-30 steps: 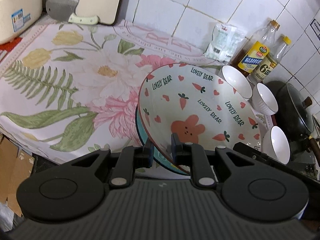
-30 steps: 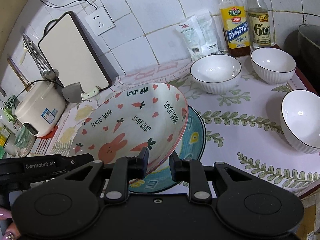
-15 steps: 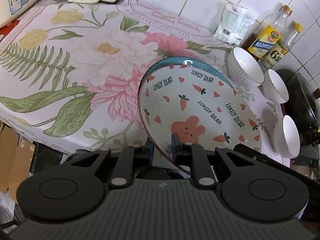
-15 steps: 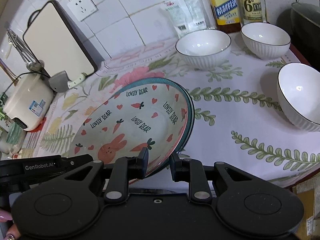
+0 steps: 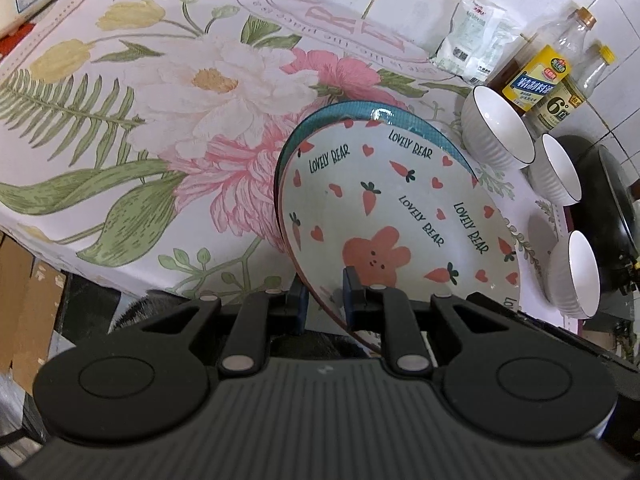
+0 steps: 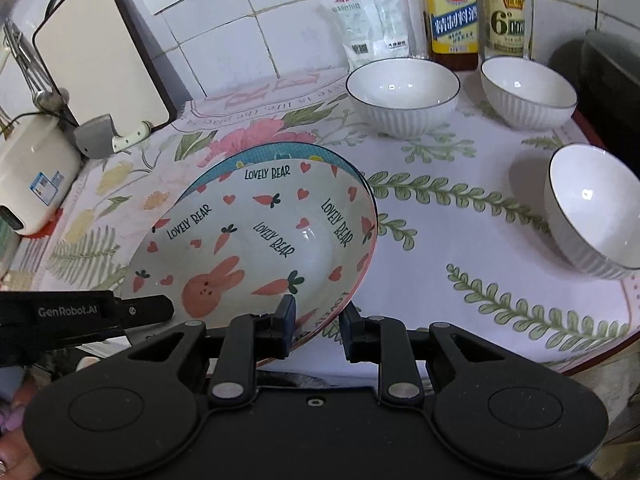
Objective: Organize plates and bowls
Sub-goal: 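Carry the bunny plate with both grippers over the blue egg plate stack, then lower the bunny plate onto the blue egg plate and open both grippers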
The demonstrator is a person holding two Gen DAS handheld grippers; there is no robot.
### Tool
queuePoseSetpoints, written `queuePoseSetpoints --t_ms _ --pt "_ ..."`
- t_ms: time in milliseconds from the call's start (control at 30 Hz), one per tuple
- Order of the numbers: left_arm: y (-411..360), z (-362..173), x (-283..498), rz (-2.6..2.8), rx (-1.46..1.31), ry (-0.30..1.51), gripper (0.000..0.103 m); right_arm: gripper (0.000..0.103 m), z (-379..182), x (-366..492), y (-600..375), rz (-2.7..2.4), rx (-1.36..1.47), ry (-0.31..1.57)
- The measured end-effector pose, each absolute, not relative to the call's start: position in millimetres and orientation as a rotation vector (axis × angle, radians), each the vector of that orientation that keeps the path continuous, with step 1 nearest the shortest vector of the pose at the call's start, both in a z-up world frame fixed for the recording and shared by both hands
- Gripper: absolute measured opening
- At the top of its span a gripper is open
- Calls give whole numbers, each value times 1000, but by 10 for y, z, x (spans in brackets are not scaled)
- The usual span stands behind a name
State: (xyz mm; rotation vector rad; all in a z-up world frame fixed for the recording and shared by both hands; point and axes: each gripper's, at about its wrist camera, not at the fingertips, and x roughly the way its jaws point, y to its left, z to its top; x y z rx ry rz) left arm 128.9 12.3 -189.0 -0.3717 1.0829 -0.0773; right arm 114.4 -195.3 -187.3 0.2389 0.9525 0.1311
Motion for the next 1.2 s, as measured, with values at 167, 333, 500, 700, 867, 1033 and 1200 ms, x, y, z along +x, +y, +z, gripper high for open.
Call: queuePoseSetpoints --t_ms 167,333,500,700,867,1033,1200 --pt "133 -1938 1306 -77 -400 1112 16 30 -1917 1135 -1943 125 222 947" --pt "130 -1960 1345 -76 -414 1129 17 31 -1939 1135 -1934 129 199 919" --pt "110 -1974 1395 -68 -407 1148 18 33 -1960 1156 -1883 131 145 889" --pt "76 -1974 1444 -56 -393 1175 20 34 -1983 1193 -1871 124 123 877" --pt "49 -1967 1489 -10 -405 1206 20 35 -1998 1218 -1827 112 87 869" --pt "35 -1963 1521 5 -397 1225 20 36 -2009 1268 -1787 97 42 869" --pt "58 -1925 1494 -2 -399 1222 20 36 -2010 1244 -1817 103 53 860"
